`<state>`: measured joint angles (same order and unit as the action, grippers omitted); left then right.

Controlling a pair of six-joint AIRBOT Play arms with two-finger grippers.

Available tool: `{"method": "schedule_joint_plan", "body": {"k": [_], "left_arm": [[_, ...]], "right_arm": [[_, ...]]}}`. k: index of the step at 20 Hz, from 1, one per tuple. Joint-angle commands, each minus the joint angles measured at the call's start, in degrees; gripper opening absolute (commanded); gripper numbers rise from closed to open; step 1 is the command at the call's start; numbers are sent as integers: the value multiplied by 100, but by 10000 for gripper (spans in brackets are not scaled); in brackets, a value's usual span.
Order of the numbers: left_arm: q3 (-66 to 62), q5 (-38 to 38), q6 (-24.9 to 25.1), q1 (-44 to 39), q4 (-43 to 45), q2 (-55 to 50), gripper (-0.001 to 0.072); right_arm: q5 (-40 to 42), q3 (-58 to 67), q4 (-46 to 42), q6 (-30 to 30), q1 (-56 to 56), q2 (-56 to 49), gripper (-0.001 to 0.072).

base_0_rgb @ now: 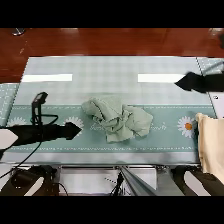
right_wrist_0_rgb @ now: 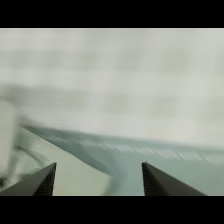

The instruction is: Fold the shirts.

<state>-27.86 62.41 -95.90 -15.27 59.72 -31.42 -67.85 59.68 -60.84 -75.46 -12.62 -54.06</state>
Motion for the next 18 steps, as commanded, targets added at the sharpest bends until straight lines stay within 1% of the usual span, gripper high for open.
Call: {"method": "schedule_joint_plan", "body": {"k": [1,2,3,4,5,7,8,9,13,15,17,18], "left_arm": [[1014,-1497,758,-289,-1711,-72,703],[1281,-2020,1167,-422,-2275,-199,703],[1423,-2369,1504,-538,-2686,-369,703],[1456,-2588,1838,-658,-3010,-599,703],[1416,-2752,2293,-800,-3429,-892,703],[1255,-3025,3383,-1154,-4212,-1556,703],[1104,-3126,3847,-1329,-4308,-1886,703],[901,-3217,4083,-1484,-4308,-2249,703],[2,-3230,4146,-1731,-4308,-3569,702],[-413,-3086,4146,-1753,-4306,-4111,702],[-815,-2754,4190,-1753,-4306,-4413,698],[-981,-2549,4192,-1751,-4304,-4472,610]], "right_arm": [[-74,-1604,-225,-72,-1217,1023,618],[-17,-2133,201,-61,-1244,1156,617],[17,-2522,597,-55,-1241,1178,617],[105,-2846,1016,33,-1241,1172,617],[212,-3071,1311,116,-1241,1172,617],[365,-3307,1517,160,-1239,1172,617],[380,-3346,1495,166,-1239,1172,617],[352,-3348,1484,166,-1239,1172,617],[127,-3348,1484,190,-1239,1174,617],[111,-3348,1480,190,-1239,1172,617],[87,-3348,1423,188,-1239,1172,617],[48,-3348,1368,188,-1237,1172,617]]}}
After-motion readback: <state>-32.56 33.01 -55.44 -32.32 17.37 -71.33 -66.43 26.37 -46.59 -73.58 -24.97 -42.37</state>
